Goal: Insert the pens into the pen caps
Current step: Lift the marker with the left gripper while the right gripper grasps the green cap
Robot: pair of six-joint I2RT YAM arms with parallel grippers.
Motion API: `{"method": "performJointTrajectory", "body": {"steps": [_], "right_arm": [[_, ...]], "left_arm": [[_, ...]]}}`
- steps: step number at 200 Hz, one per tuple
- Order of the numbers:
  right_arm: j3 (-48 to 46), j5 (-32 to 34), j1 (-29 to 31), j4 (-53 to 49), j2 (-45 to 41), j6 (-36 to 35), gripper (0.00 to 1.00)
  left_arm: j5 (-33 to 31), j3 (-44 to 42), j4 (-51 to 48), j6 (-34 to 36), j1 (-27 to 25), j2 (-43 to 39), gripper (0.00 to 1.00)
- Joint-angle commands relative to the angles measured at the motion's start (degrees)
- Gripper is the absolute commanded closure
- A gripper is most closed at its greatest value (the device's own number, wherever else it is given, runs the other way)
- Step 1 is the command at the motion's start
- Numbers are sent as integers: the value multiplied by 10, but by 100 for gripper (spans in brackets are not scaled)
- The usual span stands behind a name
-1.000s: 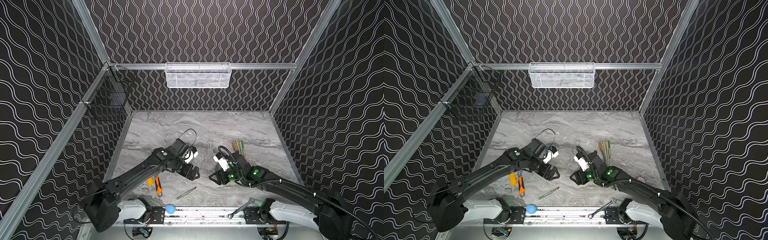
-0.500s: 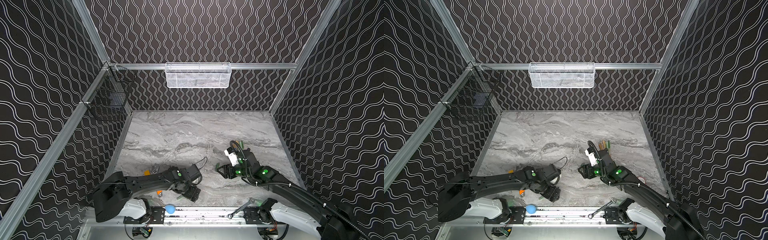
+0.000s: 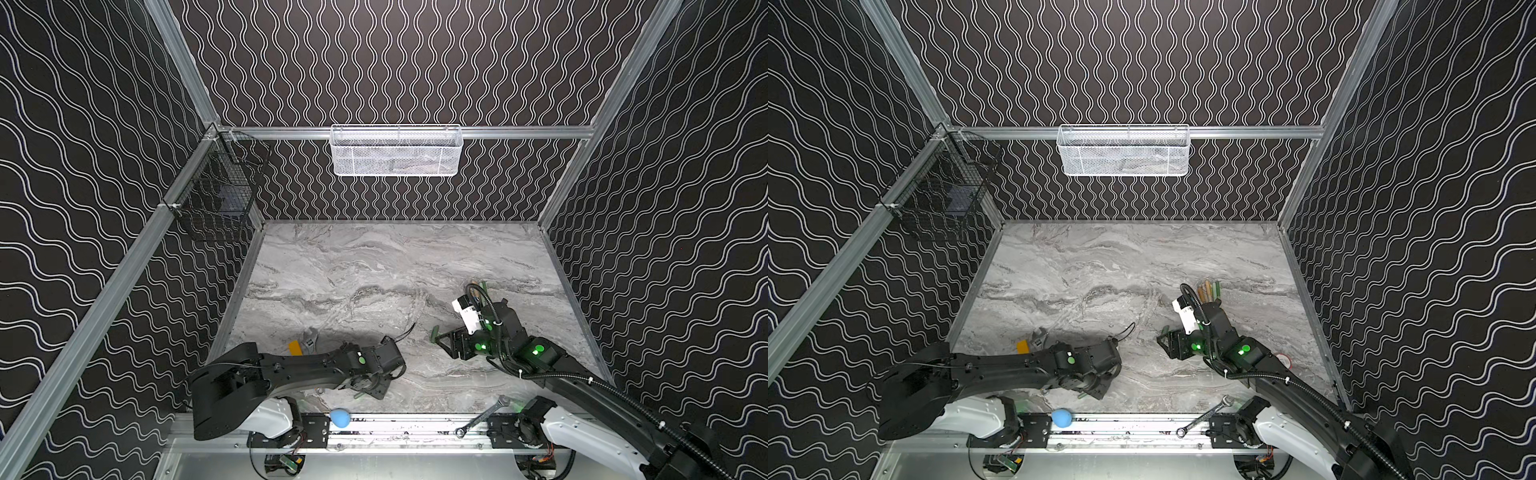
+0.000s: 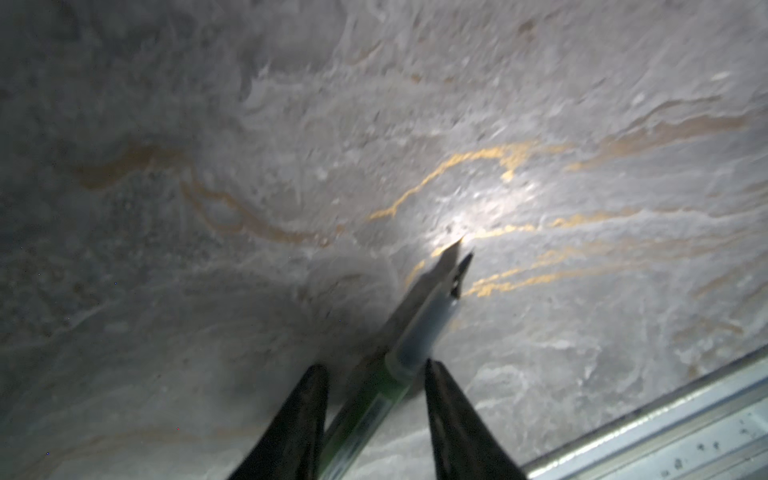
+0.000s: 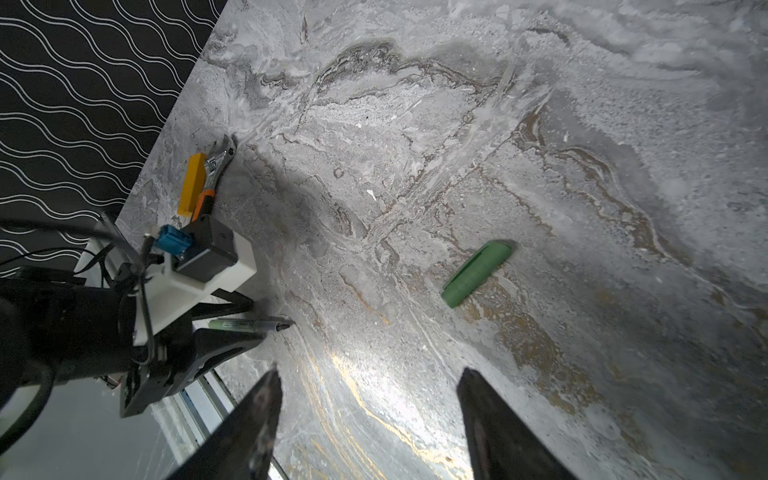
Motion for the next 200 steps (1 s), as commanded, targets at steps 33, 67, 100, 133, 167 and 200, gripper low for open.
{"method": "performJointTrajectory", "body": {"steps": [33, 67, 100, 133, 167, 200], "right_arm": [[2, 10, -2, 1, 6, -4, 30], [7, 12, -2, 4, 16, 1, 30], [9, 13, -2, 1, 20, 0, 30], [5, 15, -2, 2, 19, 2, 30], [2, 19, -1, 7, 23, 5, 30], [8, 60, -7, -4, 51, 30, 30]], "left_arm": [[66, -19, 48, -36, -44, 54, 84], [64, 12, 49, -22, -45, 67, 91], [50, 17, 32, -24, -45, 57, 78], [53, 9, 7, -36, -49, 28, 48], [66, -6, -4, -60, -78, 7, 45], [62, -13, -19, -88, -118, 3, 52]]}}
